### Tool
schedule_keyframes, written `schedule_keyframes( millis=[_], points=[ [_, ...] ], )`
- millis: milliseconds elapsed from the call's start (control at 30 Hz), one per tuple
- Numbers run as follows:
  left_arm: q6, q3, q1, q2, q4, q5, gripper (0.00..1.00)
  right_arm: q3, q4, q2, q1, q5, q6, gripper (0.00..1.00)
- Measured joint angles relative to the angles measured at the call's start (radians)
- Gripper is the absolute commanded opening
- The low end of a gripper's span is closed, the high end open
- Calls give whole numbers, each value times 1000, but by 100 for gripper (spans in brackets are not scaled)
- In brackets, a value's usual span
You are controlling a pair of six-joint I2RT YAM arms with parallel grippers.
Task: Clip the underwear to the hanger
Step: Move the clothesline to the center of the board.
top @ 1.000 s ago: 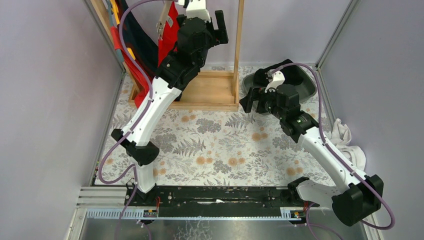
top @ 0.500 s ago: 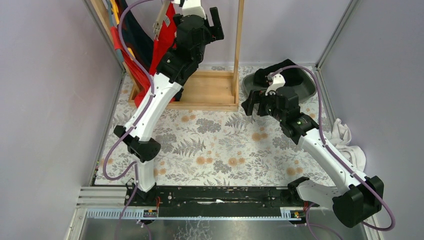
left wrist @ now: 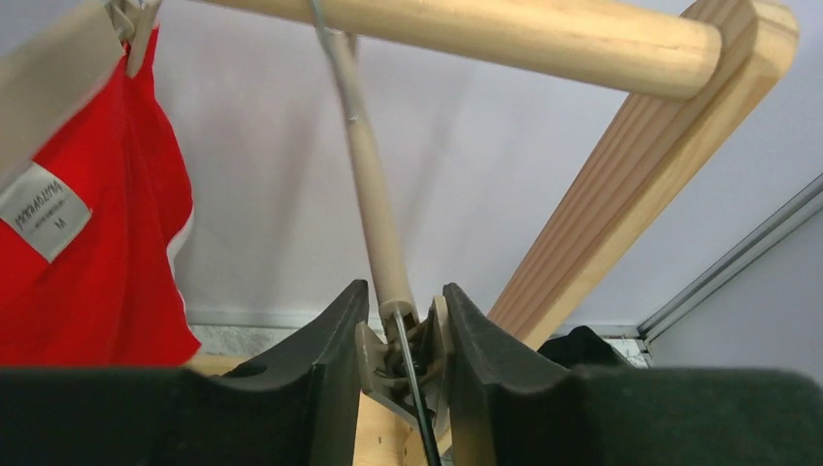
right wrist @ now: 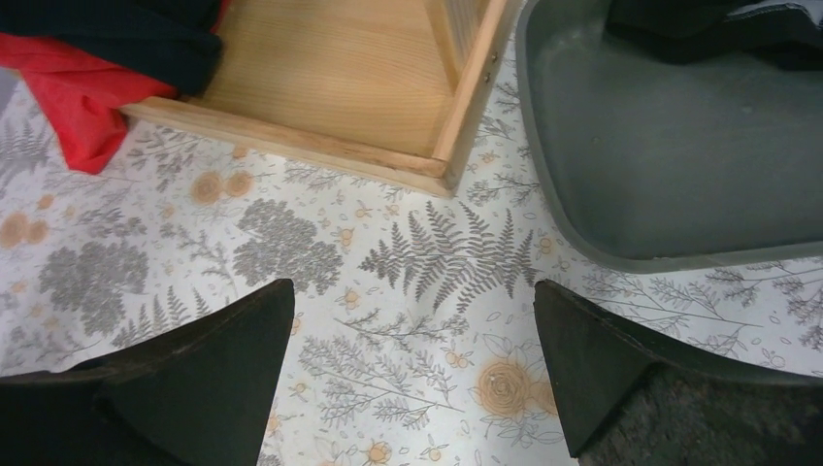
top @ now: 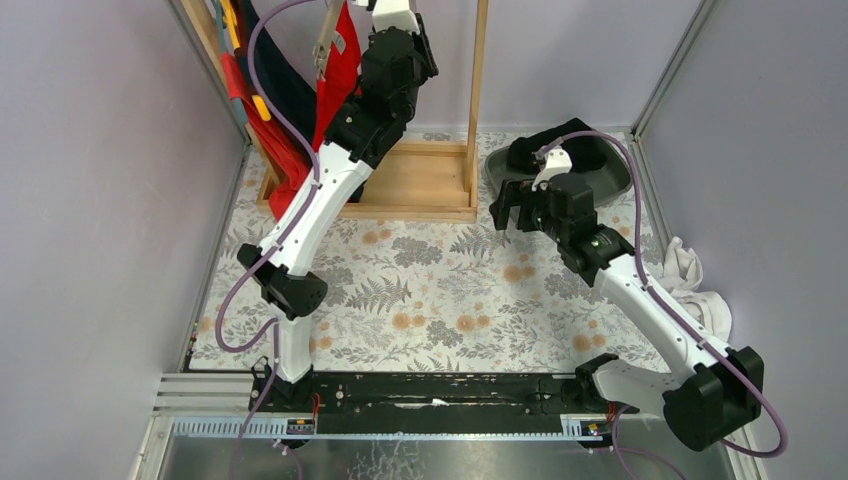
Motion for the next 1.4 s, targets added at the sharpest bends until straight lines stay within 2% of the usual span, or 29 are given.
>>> schedule_keyframes(
  millis=[100,167,233,367,533,733,1000,1200,1400],
  points=[
    [13,0,0,0,21,-3,13,17,-11,43,-21,23,-2,99],
    [18,-6,0,-1,26,-6,5,67,-32,111,-57,37,-3,99],
    [25,-29,0,-11,35,-9,0,168,-61,225,-112,52,-5,99],
    [40,-114,0,-65,56,-15,0,407,-84,487,-196,99,-18,99],
    [65,-216,4,-150,97,-16,0,732,-122,832,-232,127,-81,100],
    [90,-238,12,-218,126,6,0,948,-157,1067,-229,138,-191,99],
    [127,-238,-5,-272,127,43,0,1168,-214,1229,-229,149,-248,93],
    [140,-249,-9,-275,143,76,0,1167,-230,1239,-229,149,-250,89],
    [166,-337,-12,-276,251,113,0,1104,-217,1239,-229,149,-247,88]
  ],
)
